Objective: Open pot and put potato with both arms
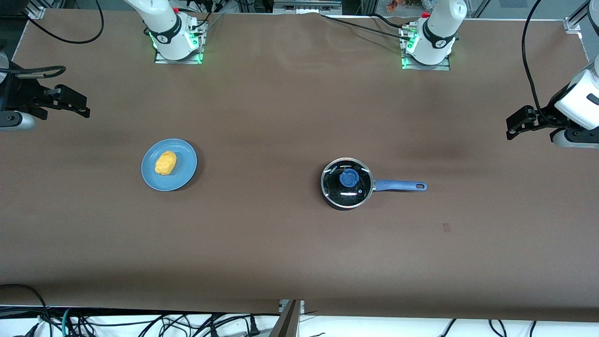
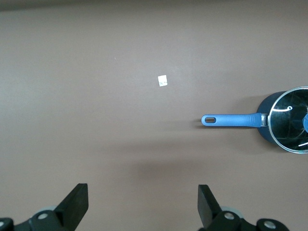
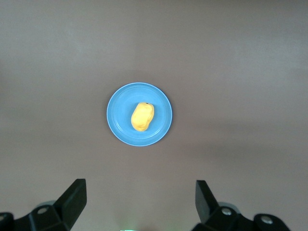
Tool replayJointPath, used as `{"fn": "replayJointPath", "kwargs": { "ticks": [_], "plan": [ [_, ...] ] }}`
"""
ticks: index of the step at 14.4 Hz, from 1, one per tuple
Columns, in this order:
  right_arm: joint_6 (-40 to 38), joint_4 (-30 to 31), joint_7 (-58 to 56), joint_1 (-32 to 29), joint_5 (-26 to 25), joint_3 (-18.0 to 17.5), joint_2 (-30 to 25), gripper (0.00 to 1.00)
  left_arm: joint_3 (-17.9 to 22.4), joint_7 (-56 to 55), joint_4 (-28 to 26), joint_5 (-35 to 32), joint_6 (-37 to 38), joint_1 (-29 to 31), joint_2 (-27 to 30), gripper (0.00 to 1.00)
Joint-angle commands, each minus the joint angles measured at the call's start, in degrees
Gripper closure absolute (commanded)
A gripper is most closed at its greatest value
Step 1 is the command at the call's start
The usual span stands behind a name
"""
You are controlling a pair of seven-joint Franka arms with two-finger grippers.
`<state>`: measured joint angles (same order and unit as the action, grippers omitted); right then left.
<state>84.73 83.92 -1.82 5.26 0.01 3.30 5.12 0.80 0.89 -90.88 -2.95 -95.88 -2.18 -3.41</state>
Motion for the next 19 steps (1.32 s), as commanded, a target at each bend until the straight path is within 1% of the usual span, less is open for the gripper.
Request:
{"fn": "replayJointPath", "kwargs": {
  "ticks": [1, 12, 15, 19],
  "plan": [
    [0.5, 0.5, 0.7, -0.5, 0.9, -0.3, -0.4, 0.00, 0.1, 1.5, 1.9, 2.0, 1.0, 0.2, -0.9, 0.00],
    [0.2, 0.5, 0.1, -0.5, 0.5, -0.2, -0.4, 0.00, 0.1, 1.4, 1.9, 1.9, 1.0, 0.2, -1.0, 0.00],
    [0.4, 0.5, -0.3, -1.7, 0.6, -0.2, -0.3, 0.00, 0.1, 1.4, 1.9, 1.9, 1.0, 0.2, -1.0, 0.00],
    [0.4, 0.5, -0.4, -1.7, 0.6, -0.2, -0.4, 0.00, 0.1, 1.4, 1.9, 1.9, 1.0, 0.2, -1.0, 0.00]
  ]
}}
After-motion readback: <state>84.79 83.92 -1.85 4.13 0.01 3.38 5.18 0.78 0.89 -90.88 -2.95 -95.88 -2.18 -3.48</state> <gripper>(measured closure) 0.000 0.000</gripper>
